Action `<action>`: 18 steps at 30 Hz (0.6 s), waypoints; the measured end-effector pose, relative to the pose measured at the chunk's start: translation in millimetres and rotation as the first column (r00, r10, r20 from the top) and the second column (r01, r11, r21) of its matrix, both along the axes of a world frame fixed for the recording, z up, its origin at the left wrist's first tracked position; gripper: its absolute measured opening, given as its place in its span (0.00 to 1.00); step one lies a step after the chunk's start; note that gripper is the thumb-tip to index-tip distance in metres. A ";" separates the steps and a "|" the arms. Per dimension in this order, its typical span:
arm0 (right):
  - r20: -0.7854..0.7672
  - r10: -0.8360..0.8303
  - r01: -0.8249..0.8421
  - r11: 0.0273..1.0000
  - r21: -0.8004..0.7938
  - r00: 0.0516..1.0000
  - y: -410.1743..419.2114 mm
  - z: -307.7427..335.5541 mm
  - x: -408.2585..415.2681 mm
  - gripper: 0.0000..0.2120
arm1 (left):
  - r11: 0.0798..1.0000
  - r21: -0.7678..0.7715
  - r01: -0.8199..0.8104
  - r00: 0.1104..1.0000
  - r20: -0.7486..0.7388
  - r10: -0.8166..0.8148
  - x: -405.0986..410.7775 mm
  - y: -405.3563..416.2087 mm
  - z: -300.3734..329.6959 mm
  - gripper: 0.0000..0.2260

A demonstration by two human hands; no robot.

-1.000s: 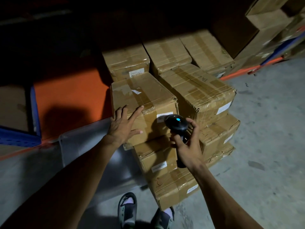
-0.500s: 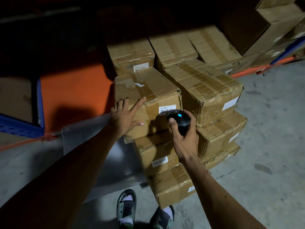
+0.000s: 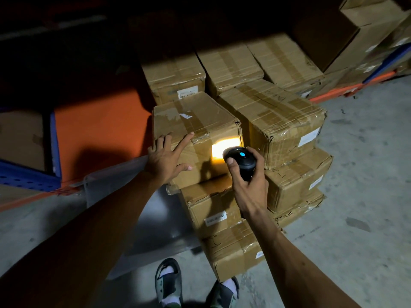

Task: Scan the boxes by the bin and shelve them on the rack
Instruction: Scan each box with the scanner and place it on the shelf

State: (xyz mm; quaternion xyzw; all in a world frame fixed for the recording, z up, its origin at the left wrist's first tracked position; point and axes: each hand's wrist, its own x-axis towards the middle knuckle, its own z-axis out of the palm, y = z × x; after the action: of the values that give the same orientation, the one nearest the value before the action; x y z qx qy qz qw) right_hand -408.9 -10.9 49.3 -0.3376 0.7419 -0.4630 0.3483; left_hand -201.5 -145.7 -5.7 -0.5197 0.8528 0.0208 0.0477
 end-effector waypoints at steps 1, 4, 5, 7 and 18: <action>0.005 0.003 -0.003 1.000 -0.004 1.000 0.1 0.6 -0.2 0.28 | 1.000 -0.005 0.004 1.000 -0.006 -0.004 0.8 0.1 -0.7 0.45; 0.009 0.008 -0.008 1.000 -0.008 1.000 -1.1 3.5 0.1 0.30 | 1.000 -0.018 0.012 1.000 -0.026 -0.012 2.3 0.0 -1.7 0.45; 0.010 0.009 -0.009 1.000 -0.004 1.000 -1.7 2.8 -0.5 0.30 | 1.000 -0.015 0.012 0.999 -0.034 -0.013 2.3 -0.3 -2.0 0.45; 0.002 0.010 -0.010 1.000 -0.008 1.000 -1.9 0.1 -1.1 0.31 | 1.000 0.018 0.005 0.999 -0.047 -0.004 2.4 -0.8 -1.3 0.44; -0.107 0.033 -0.015 0.985 0.170 0.994 6.5 -6.6 -13.3 0.37 | 0.996 0.060 0.068 0.948 -0.314 -0.046 62.8 -9.7 0.0 0.39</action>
State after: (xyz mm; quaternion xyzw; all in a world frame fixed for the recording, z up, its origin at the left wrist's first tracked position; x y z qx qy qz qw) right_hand -422.3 -4.3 42.6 -0.3405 0.7924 -0.3749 0.3400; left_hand -138.7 -155.4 -5.7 -0.4829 0.8631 0.1312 -0.0687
